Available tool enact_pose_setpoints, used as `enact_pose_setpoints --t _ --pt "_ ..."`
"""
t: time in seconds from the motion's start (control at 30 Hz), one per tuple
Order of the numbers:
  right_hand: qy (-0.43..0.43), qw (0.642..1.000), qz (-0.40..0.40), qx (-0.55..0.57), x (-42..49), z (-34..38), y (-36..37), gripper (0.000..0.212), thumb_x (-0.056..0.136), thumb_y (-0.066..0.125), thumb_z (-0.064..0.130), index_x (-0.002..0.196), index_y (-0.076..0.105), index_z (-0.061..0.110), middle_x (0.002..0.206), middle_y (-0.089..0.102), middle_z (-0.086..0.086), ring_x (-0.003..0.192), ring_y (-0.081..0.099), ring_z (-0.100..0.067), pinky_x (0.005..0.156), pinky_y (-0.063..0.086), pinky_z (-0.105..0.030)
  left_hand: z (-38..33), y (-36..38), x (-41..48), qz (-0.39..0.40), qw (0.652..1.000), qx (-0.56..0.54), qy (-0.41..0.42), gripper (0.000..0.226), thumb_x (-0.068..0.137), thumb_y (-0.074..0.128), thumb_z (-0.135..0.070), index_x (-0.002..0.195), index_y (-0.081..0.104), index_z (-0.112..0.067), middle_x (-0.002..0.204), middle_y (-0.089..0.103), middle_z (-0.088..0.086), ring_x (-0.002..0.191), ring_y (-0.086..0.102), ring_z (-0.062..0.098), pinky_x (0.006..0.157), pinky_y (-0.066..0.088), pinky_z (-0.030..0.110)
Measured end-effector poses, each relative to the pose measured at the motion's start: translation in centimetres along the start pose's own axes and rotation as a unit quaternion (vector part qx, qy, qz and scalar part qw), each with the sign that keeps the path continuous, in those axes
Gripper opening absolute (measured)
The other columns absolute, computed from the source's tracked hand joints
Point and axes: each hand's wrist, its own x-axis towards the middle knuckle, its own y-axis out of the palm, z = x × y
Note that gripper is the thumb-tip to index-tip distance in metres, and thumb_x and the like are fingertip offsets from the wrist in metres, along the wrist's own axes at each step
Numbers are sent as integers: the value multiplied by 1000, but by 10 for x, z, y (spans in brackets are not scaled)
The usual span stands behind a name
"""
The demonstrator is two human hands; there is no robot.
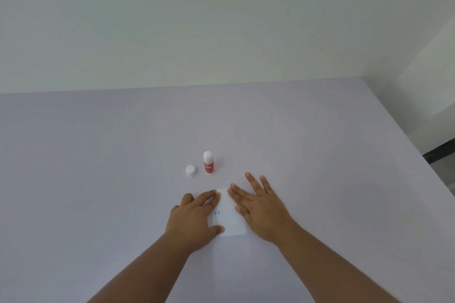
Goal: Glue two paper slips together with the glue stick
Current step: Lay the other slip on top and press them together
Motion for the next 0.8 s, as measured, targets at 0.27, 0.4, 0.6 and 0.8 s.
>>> enact_pose_setpoints --t 0.27,0.4,0.6,0.8 --pt "-44 998 15 -46 -19 -2 3 45 97 24 40 142 26 38 146 36 23 143 16 -26 112 1 -44 0 2 1 -8 1000 -5 5 81 80 44 -66 148 11 -41 154 12 -28 126 27 17 101 35 33" --pt "23 1000 6 2 1 -10 -1 47 99 18 38 145 14 34 154 19 19 145 -8 -23 111 -20 -39 -1 1 1 -5 1000 -5 5 81 80 44 -66 148 9 -41 155 12 -27 127 27 17 102 35 34" --pt "-75 997 6 -22 -54 11 20 43 97 25 41 137 36 37 140 45 24 137 34 -23 107 14 -44 1 1 0 -2 1000 -8 7 81 80 44 -65 149 11 -41 155 12 -27 127 26 17 103 35 34" --pt "21 1000 10 3 -15 -4 4 47 98 17 39 145 18 34 153 21 20 145 -2 -23 114 -17 -49 -1 -2 0 6 1000 3 6 81 81 45 -65 149 9 -40 156 12 -25 128 27 18 104 35 35"
